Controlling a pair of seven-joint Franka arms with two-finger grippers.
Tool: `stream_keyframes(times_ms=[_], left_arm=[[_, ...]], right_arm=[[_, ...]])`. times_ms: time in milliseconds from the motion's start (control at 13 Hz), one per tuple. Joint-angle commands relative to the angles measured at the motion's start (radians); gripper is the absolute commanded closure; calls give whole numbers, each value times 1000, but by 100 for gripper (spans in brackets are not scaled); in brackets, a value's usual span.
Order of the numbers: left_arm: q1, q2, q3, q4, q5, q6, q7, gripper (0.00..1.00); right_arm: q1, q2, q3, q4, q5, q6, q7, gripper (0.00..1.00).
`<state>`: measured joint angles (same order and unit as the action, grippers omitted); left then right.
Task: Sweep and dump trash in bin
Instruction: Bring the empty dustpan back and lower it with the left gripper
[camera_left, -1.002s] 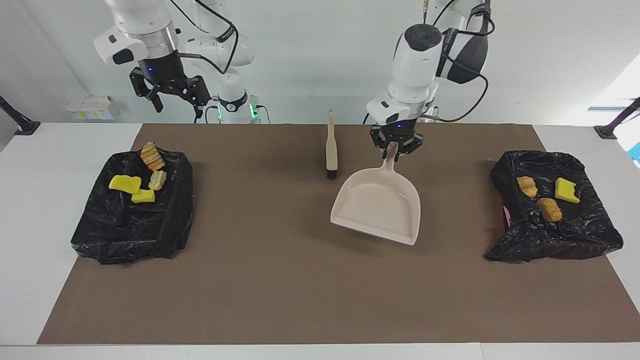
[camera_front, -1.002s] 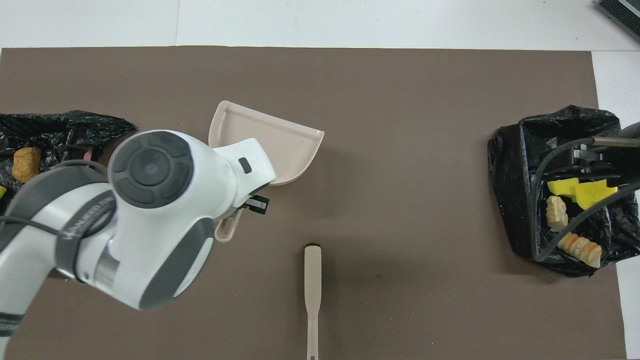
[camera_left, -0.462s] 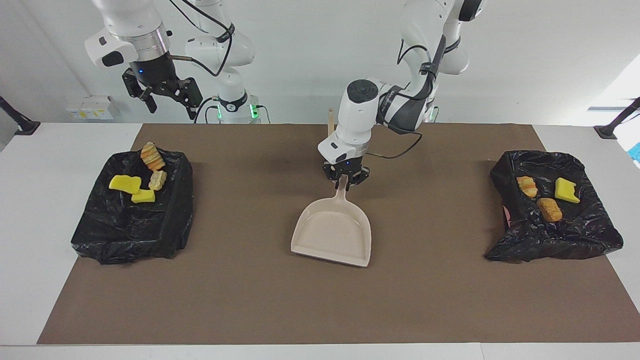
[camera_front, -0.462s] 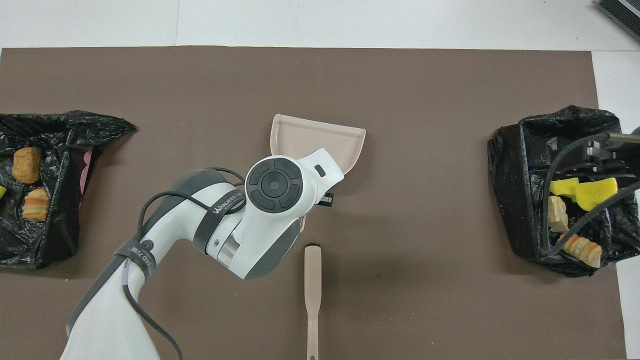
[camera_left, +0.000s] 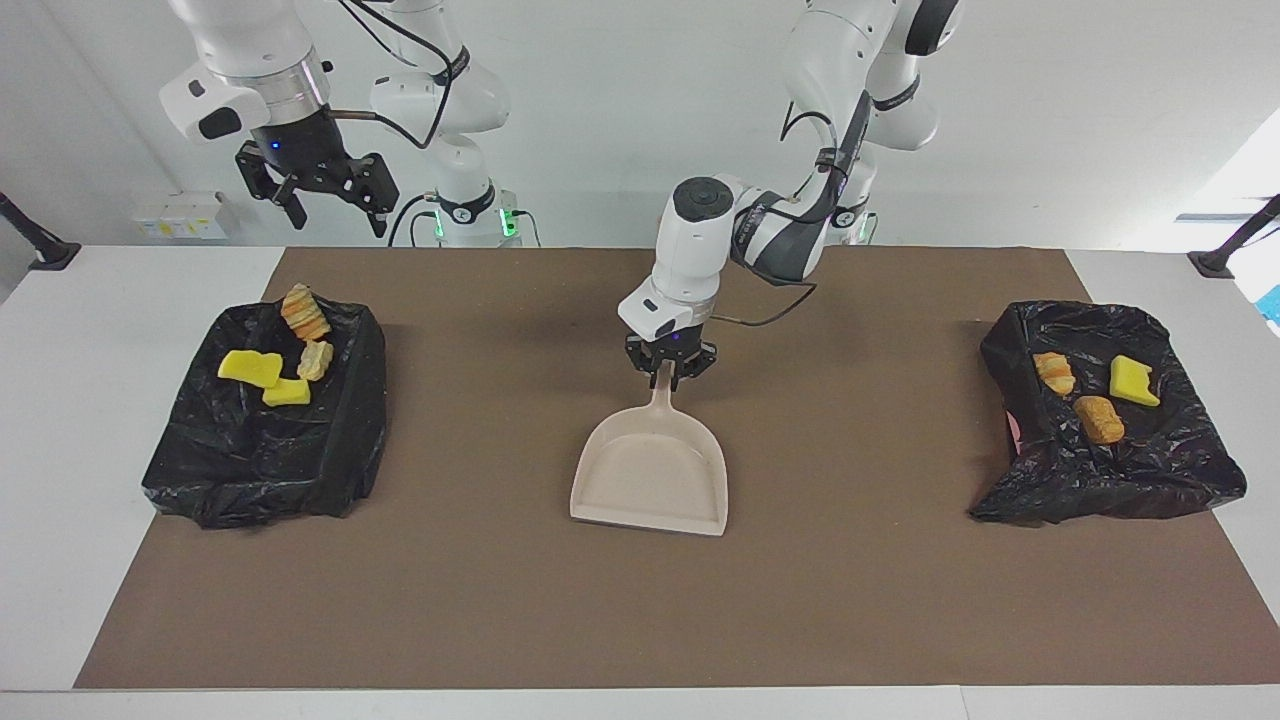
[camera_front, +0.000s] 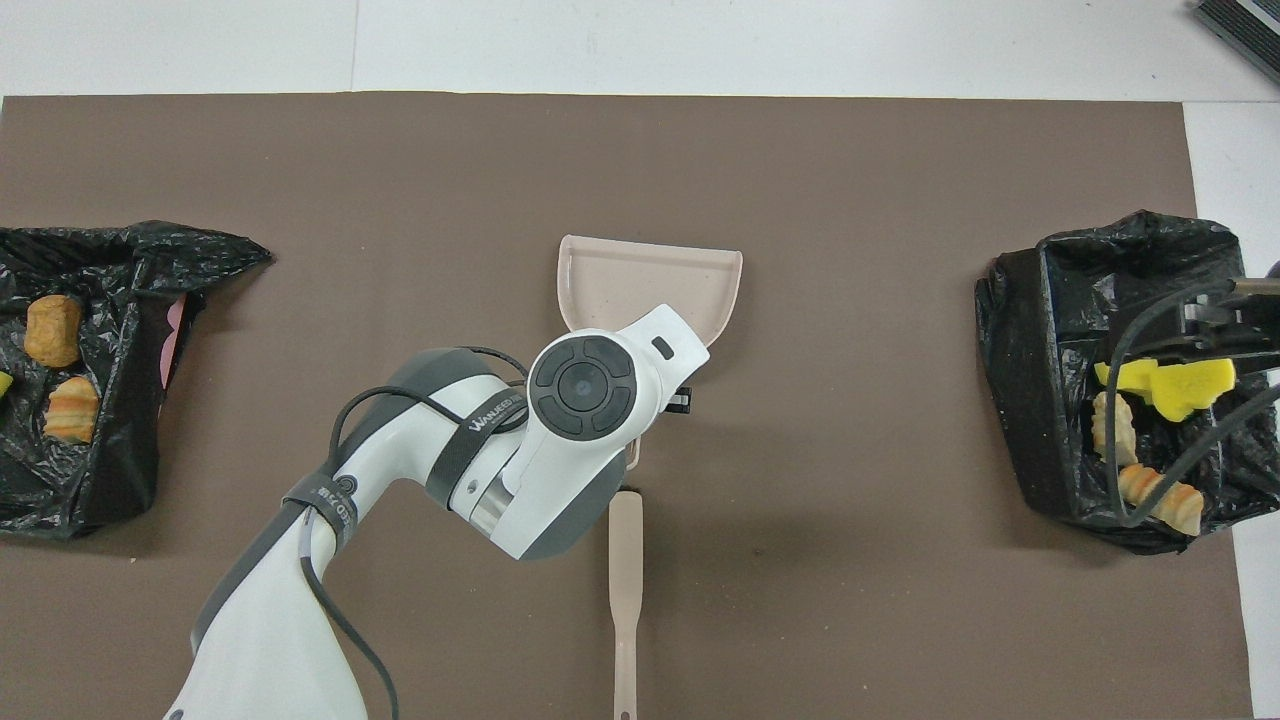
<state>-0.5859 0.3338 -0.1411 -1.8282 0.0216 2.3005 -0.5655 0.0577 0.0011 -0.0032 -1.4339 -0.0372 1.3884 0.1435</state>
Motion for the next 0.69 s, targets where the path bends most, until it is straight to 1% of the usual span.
stream_keyframes(times_ms=[0,77,231,308,385,462,616], left_arm=[[-8,-10,21,4,0,-10,-16,0],[-3,-27,32,7,0,-38,-7,0],[59,-62,32,27,0,-93,-2,0],[81,-65,32,52,0,-125,1,0],[125,-68,32,75,0,-148,12,0],[180,-71,28,98,1,-177,59,0],[253,-84,32,145,-12,-264,223,0]], right_arm=[[-10,0,-4,-2,39,1,-32,0],[-10,0,-4,-2,39,3,-32,0],[-10,-1,-4,-2,40,3,-28,0],[-10,-1,-4,-2,37,3,-28,0],[-10,-1,-6,0,37,3,-30,0],[-10,-1,-4,-2,37,0,-30,0],[-10,-1,-4,-2,36,1,-30,0]])
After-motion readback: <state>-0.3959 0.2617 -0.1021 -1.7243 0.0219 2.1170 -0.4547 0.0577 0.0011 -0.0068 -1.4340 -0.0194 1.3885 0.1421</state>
